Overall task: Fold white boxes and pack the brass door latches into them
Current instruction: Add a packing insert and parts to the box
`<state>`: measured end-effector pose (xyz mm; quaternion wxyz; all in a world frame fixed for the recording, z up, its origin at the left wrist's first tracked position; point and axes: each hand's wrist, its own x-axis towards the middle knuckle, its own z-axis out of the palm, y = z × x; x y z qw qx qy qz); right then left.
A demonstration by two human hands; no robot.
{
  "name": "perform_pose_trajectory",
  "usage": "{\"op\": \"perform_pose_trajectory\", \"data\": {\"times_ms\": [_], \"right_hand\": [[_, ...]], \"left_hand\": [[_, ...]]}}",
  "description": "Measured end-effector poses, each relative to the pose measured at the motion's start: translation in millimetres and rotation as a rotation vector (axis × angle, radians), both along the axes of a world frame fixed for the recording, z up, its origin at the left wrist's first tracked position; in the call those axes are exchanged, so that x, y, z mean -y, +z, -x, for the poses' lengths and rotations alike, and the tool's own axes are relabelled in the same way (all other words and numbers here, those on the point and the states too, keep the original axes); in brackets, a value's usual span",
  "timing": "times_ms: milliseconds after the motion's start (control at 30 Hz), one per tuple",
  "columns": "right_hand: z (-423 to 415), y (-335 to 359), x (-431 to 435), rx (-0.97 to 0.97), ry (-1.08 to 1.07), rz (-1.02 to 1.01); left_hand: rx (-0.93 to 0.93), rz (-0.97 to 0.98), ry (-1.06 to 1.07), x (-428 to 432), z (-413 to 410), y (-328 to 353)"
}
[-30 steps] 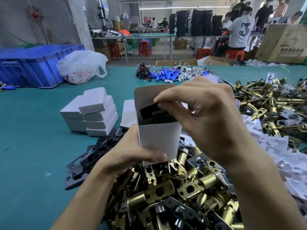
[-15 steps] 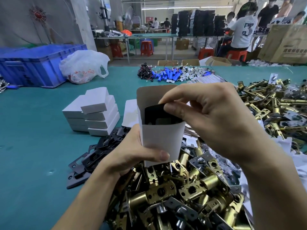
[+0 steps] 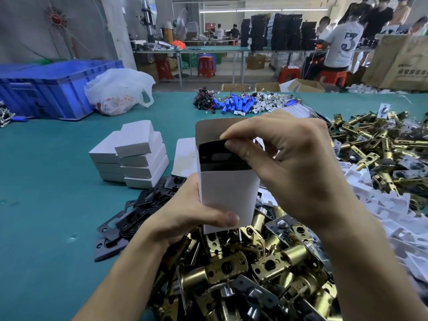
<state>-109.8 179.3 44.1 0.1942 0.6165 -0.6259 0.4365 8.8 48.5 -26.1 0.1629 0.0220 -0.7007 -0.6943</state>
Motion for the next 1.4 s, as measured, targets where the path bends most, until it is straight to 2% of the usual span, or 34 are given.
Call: {"op": "perform_pose_trajectory", "data": {"times_ms": [100,300,600,767,900,1067,1133,1300,1400], "right_hand": [[1.5,1.2,-1.2,0.068,0.034,-0.020],[4.5,5.9,-2.4,0.136,0.107,-0.238],[3.9,13.0,-4.1,0.190,0.088,-0.321],[4.1,8.6,-2.9,0.202,0.080,-0.259],[4.5,-0.7,-3.0,0.216,0.073,-0.093],[19.0,-13.6,-17.4,0.340,-0.078,0.068],[33.0,-19.9,-24.4,0.411,-0.154,-0.017],[72.9,-50.0,-30.4,0.411,-0.447,-0.665],[85.5,-66.9,-29.2,0.419,-0.531,-0.870]], "left_hand": [[0.004,0.004,0.004,0.4,0.1,-0.3],[-0.007,-0.005,0.004,0.2,0.4,-0.9],[-0.004,0.007,0.002,0.2,1.2,-2.0],[-0.001,-0.002,0.011,1.2,0.8,-4.2],[0.018,-0.040,0.074,2.2,3.6,-6.8],[0.047,-0.186,0.142,3.6,7.4,-11.0],[-0.007,-0.254,0.165,4.6,6.8,-8.6],[-0.053,-0.228,0.308,5.5,6.9,-11.1],[-0.062,-0.232,0.337,5.0,6.9,-10.8]]}}
